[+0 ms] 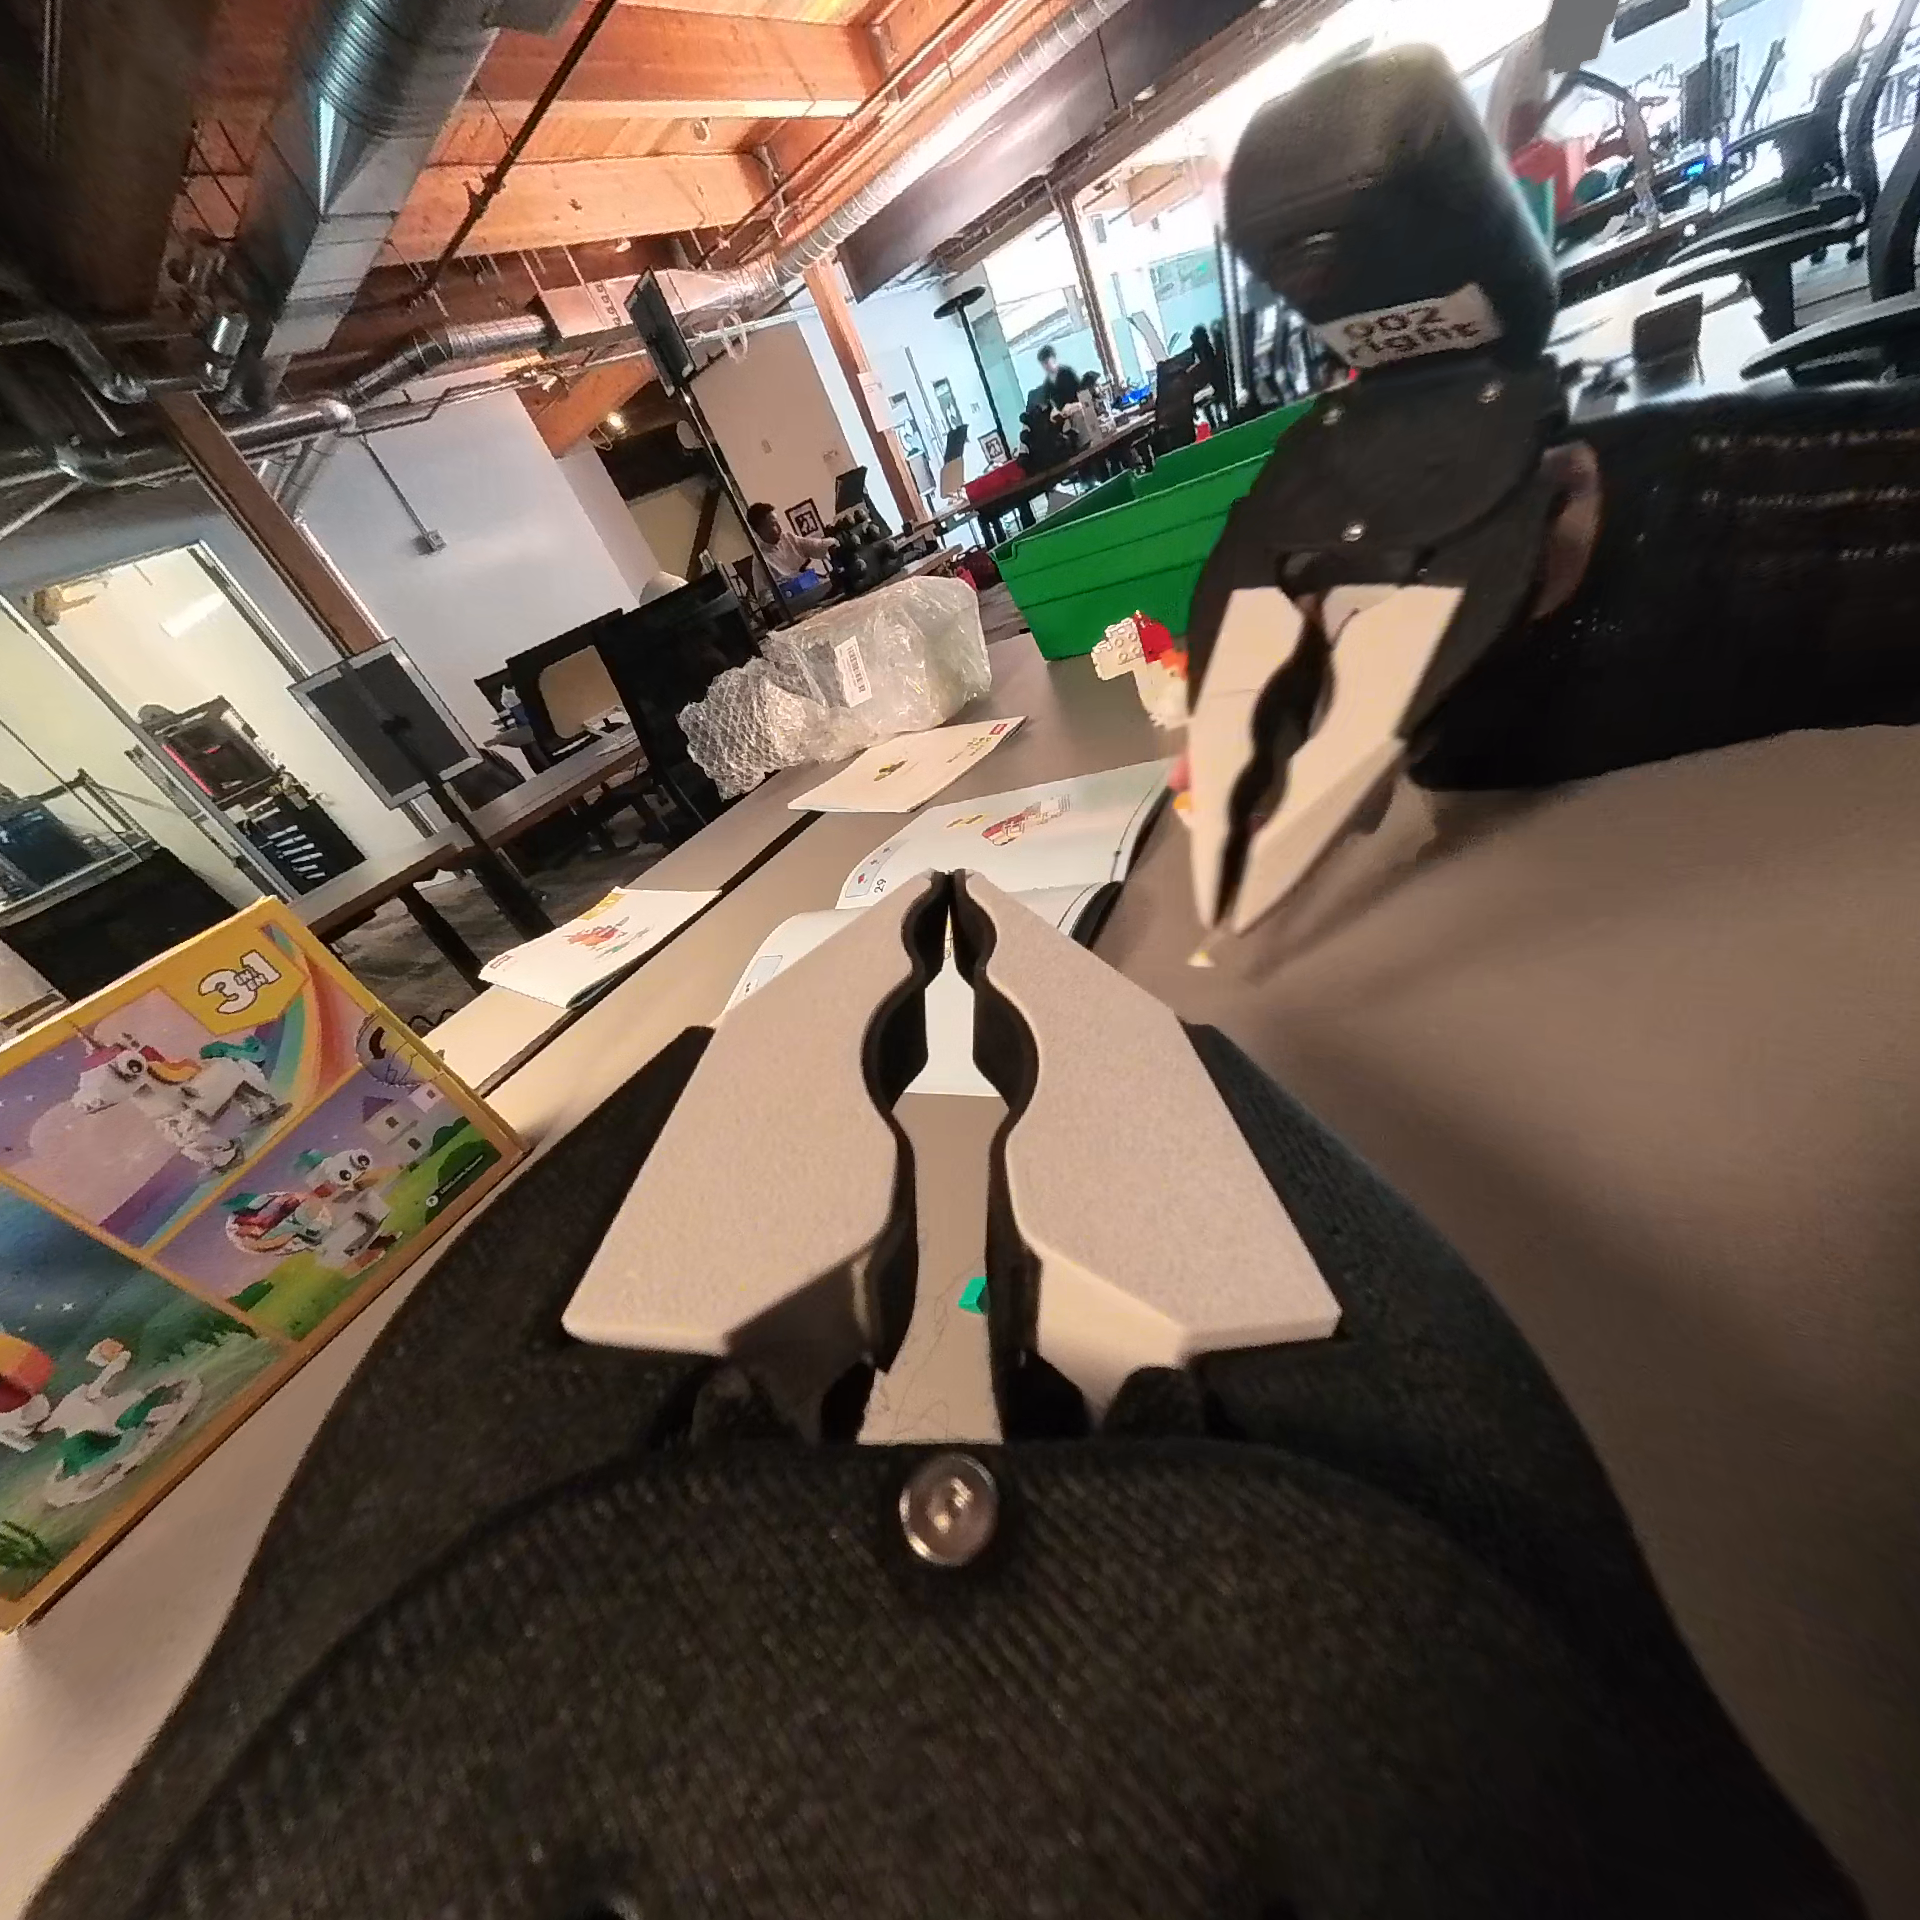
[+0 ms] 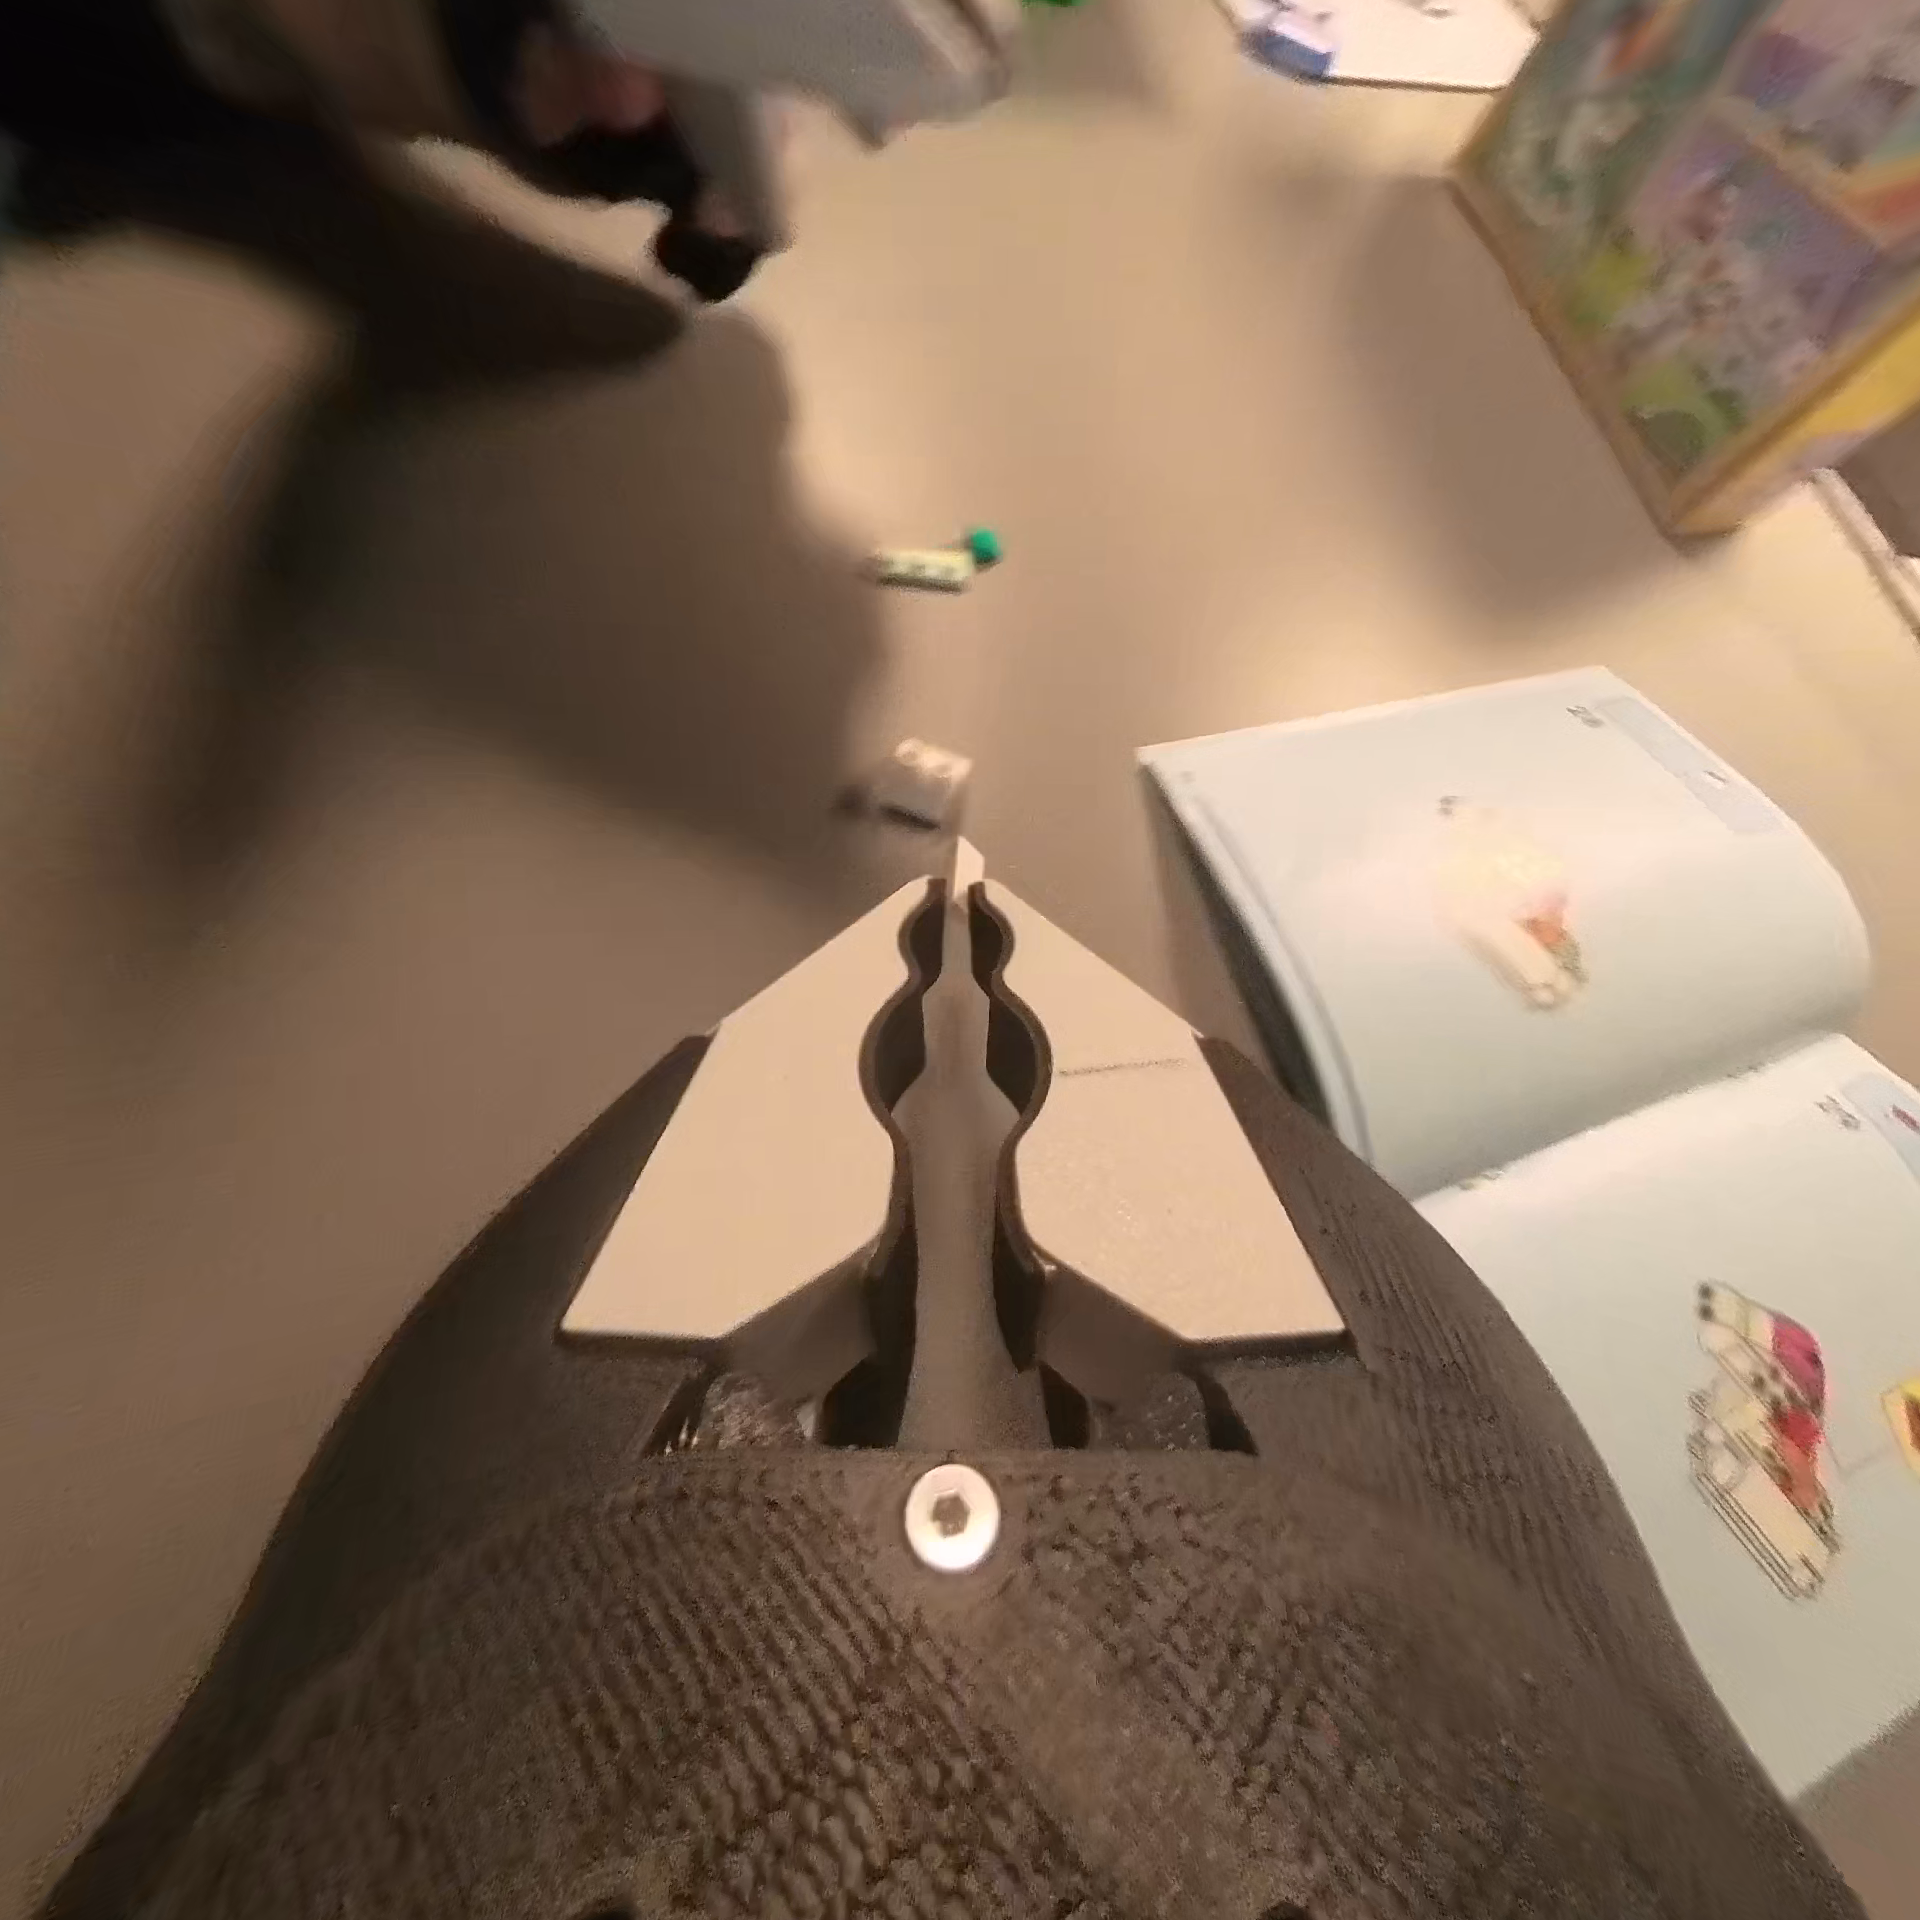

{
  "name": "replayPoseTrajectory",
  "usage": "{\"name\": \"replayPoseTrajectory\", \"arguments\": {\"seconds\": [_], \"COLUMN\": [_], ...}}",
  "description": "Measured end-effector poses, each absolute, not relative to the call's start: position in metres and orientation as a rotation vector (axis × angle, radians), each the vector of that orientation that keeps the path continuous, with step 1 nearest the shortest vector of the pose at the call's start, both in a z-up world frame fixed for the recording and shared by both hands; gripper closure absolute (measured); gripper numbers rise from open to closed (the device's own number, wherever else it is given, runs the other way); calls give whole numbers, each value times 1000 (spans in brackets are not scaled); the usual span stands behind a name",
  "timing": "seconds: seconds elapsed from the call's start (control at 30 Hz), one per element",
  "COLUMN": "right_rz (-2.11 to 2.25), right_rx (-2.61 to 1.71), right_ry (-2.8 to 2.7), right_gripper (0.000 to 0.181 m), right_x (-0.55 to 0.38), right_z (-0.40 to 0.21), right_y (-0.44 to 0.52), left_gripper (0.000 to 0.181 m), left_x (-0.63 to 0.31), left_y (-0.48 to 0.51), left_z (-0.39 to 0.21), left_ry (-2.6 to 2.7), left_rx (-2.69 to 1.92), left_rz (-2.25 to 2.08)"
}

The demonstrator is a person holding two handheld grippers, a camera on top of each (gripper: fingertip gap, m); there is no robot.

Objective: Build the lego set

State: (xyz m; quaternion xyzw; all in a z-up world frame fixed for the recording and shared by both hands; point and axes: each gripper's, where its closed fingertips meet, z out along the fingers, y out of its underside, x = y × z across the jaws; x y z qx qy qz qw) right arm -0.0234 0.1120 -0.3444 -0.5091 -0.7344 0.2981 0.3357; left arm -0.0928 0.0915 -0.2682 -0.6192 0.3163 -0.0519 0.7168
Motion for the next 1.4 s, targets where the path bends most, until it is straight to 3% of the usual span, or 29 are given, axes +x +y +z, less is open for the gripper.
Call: {"name": "replayPoseTrajectory", "arguments": {"seconds": [0.03,0.5,0.7,0.83,0.97,1.1,1.4], "right_rz": [790,813,749,349,181,331,393], "right_rx": [-1288,-1281,-1236,-1326,-1629,-1815,-1910], "right_ry": [-1976,-2120,-1873,-1195,-902,-911,-981], "right_gripper": [178,177,149,135,116,129,162], "right_x": [-17,12,8,54,132,149,146], "right_z": [-348,-371,-335,-271,-298,-332,-349], "right_y": [104,90,124,251,328,340,338], "left_gripper": [181,181,181,181,181,181,181], "left_x": [-93,-93,-93,-93,-91,-90,-76], "left_y": [92,93,92,91,90,89,77], "left_z": [-268,-272,-270,-268,-267,-267,-267], "left_ry": [700,704,705,705,708,716,797], "left_rx": [-1370,-1383,-1377,-1370,-1367,-1362,-1310], "left_rz": [-116,-117,-118,-117,-119,-117,-220]}}
